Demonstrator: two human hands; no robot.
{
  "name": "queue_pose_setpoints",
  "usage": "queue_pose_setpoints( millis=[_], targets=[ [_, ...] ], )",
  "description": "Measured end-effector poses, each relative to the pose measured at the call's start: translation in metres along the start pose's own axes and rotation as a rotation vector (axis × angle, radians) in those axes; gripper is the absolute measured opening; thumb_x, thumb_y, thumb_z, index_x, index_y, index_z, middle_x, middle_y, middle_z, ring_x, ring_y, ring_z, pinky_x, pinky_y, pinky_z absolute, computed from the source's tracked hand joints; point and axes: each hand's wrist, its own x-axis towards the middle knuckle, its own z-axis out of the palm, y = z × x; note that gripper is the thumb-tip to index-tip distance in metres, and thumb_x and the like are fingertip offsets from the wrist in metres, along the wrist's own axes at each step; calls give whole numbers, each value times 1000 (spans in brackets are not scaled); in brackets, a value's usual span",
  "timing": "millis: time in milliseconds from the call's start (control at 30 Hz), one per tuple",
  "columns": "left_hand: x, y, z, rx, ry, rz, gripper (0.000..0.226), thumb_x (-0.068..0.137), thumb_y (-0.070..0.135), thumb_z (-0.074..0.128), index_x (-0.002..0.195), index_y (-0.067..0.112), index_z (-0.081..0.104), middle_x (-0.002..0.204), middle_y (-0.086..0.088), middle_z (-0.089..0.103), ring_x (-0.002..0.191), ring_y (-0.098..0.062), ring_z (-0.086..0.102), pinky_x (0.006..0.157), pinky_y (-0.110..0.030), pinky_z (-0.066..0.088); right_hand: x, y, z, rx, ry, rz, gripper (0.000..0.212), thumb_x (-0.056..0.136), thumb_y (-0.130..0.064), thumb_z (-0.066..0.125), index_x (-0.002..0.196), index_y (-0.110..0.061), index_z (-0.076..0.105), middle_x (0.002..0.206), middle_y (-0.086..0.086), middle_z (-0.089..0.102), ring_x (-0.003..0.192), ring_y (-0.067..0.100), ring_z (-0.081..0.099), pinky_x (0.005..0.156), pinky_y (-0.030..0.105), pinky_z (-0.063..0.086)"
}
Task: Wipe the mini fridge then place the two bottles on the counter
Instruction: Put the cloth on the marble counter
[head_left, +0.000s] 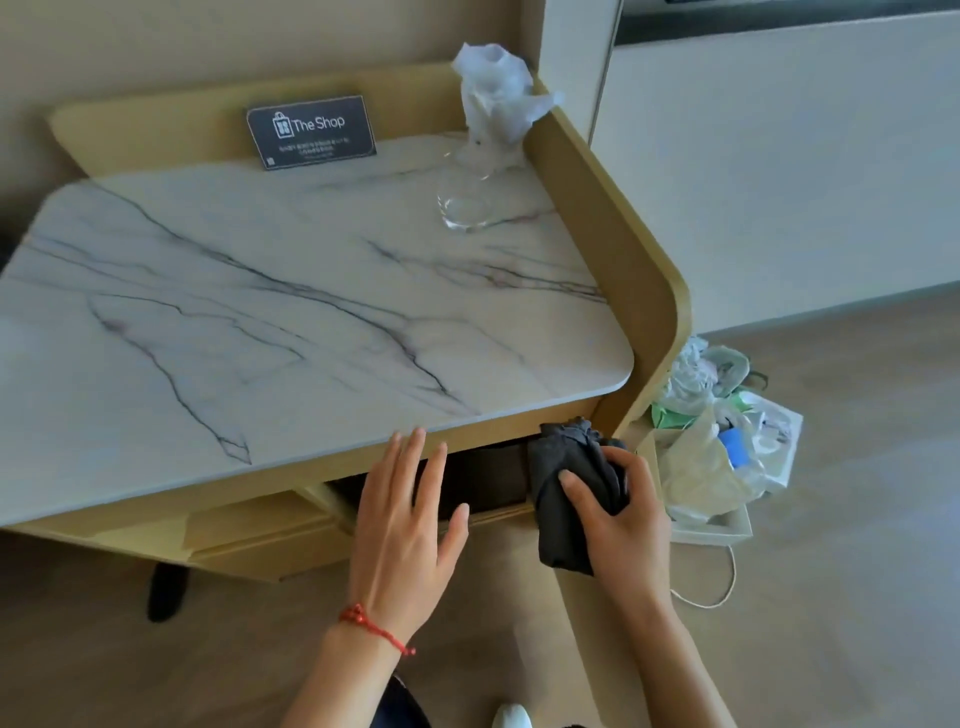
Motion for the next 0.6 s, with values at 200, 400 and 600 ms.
queue_pose_setpoints(
  millis=[200, 400, 600],
  targets=[
    [48, -28, -18, 32, 4, -18, 53, 89, 40, 36, 131, 7, 43, 139, -19, 45, 131, -34, 36, 103, -49, 38, 38, -39, 28, -70, -7, -41, 31, 80, -19, 69, 108, -19, 55, 88, -14, 56, 78, -4, 52, 57, -2, 37],
    [103, -70, -19, 34, -56, 10, 58, 94, 46, 23, 130, 6, 47, 138, -18, 46, 129, -34, 41, 102, -47, 36, 85, -59, 62, -131, 34, -23, 33, 80, -23, 69, 111, -23, 55, 98, -5, 58, 86, 11, 56, 60, 13, 40],
    [147, -91, -12, 50, -108, 13, 64, 95, 48, 15, 124, 4, 52, 132, -20, 52, 123, -36, 48, 100, -47, 36, 138, -69, 81, -196, 37, -13, 34, 83, -24, 66, 114, -22, 53, 101, -4, 57, 86, 14, 55, 58, 14, 38]
  ],
)
